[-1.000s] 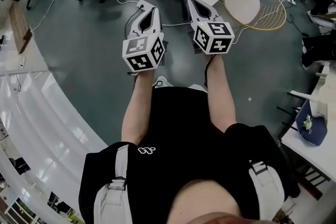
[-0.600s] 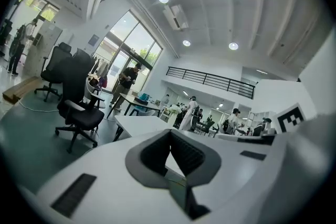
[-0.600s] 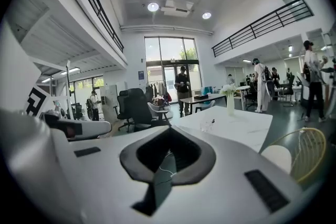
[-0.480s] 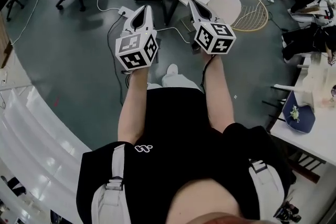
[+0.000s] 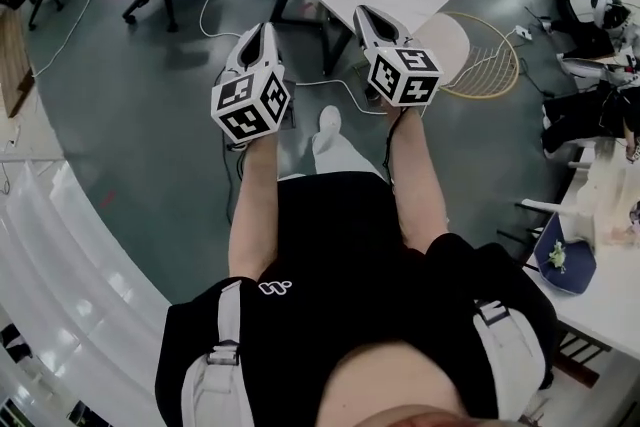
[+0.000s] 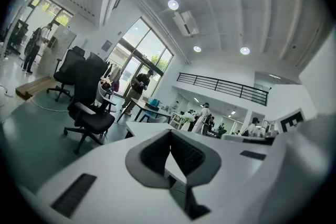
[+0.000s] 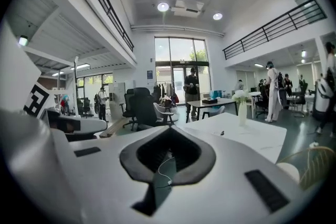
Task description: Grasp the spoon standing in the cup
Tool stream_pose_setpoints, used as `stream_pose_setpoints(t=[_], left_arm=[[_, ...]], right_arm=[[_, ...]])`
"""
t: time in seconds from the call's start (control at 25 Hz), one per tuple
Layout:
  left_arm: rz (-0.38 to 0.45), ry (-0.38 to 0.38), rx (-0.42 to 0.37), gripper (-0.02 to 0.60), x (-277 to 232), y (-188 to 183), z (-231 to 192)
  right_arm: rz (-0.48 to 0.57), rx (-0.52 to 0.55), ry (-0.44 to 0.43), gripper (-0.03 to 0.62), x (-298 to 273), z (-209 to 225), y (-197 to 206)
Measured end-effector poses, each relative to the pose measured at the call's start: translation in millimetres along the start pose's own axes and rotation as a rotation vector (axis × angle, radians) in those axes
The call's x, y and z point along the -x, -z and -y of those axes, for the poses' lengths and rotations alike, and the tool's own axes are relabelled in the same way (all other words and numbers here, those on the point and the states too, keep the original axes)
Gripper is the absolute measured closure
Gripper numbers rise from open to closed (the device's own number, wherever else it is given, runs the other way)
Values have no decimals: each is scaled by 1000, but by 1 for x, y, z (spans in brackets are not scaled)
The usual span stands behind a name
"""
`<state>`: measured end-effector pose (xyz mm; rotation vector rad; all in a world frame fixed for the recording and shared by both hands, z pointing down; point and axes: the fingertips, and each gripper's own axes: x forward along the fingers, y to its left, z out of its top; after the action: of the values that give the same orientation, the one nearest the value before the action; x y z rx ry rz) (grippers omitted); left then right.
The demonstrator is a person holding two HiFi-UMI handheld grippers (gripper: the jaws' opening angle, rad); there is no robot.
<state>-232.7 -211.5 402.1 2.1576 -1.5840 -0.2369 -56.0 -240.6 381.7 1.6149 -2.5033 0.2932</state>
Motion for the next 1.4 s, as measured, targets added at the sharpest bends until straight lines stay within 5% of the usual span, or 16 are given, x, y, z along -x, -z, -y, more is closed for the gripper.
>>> stream_pose_setpoints(t=[0.2, 0.48, 0.84, 1.12, 1.4], left_arm=[[19, 8, -43, 566, -46, -6, 17], [-47, -9, -79, 566, -124, 18, 47], [-114, -1, -140, 566, -232, 38, 87], [-153, -33, -182, 566, -266, 50, 91], [-203, -62, -147, 566, -283, 63, 65]], right_arm=[[52, 106, -31, 588, -34, 27, -27], [27, 36, -23, 588, -73, 110, -16], [29, 92, 7, 588, -117, 209, -34], [25, 31, -12, 588, -143, 244, -22], [-18, 23, -57, 588, -173, 230, -4]])
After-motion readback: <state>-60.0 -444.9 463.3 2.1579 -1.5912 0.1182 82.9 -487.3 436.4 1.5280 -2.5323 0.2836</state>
